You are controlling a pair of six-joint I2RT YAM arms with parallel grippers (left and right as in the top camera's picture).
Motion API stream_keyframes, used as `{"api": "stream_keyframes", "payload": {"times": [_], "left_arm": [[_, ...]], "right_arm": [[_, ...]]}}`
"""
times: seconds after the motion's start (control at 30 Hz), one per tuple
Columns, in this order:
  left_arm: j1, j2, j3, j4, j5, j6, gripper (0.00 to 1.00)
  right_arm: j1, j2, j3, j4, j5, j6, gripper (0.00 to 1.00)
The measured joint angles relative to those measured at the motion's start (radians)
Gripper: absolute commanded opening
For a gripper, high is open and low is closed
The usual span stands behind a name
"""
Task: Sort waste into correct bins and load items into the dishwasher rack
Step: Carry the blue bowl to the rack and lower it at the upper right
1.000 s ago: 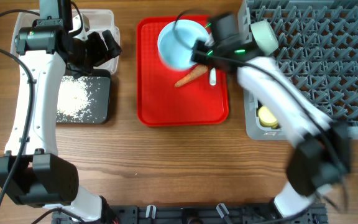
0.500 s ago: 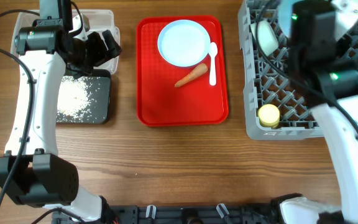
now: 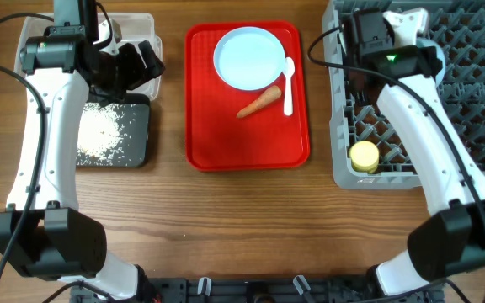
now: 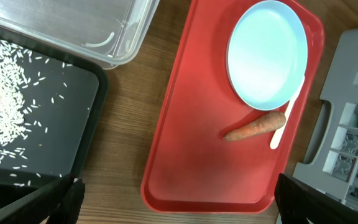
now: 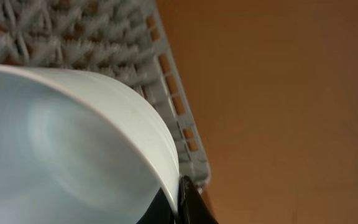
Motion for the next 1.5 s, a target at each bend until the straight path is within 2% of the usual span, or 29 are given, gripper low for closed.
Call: {"api": "stream_keyframes", "payload": {"times": [0.27, 0.37, 0.63, 0.8, 1.0, 1.17, 1.5], "left_arm": [[0.000, 0.000, 0.000, 0.000, 0.000, 0.000, 1.00], [0.000, 0.000, 0.000, 0.000, 0.000, 0.000, 1.00], [0.000, 0.000, 0.000, 0.001, 0.000, 0.000, 1.00], [0.000, 0.000, 0.000, 0.001, 0.000, 0.000, 1.00], [0.000, 0.000, 0.000, 0.000, 0.000, 0.000, 1.00], [0.000, 0.000, 0.000, 0.000, 0.000, 0.000, 1.00], [0.000, 0.000, 0.000, 0.000, 0.000, 0.000, 1.00]], "right_arm": [[0.005, 0.043, -0.008, -0.028, -0.044, -0.044, 0.04], [0.004, 0.055, -0.013, 0.029, -0.039, -0.051, 0.04], [-0.041, 0.064, -0.016, 0.463, 0.055, -0.124, 0.04], [-0.145, 0.096, -0.016, 0.807, 0.063, -0.340, 0.04], [-0.217, 0.203, -0.016, 1.042, 0.064, -0.586, 0.04], [-0.220, 0.319, -0.016, 1.108, 0.060, -0.740, 0.04], [-0.219, 0.376, -0.016, 1.139, 0.061, -0.845, 0.04]]}}
